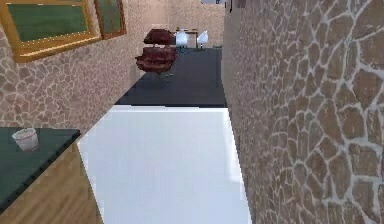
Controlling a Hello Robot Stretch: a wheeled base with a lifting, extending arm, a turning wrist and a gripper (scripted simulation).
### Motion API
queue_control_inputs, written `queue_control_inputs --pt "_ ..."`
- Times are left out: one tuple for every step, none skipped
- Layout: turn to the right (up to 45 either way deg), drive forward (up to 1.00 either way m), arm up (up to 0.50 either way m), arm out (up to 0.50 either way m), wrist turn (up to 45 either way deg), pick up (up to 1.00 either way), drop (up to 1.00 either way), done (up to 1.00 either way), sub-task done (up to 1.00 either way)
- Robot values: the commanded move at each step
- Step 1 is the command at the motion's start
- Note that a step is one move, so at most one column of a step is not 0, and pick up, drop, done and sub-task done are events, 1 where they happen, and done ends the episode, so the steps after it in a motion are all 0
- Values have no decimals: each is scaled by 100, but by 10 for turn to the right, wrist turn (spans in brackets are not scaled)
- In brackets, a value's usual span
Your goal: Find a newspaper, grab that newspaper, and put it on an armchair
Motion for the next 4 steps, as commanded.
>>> queue_control_inputs --pt "0 100 0 0 0 0 0 0 0" --pt "30 0 0 0 0 0 0 0 0" --pt "0 100 0 0 0 0 0 0 0" --pt "0 100 0 0 0 0 0 0 0"
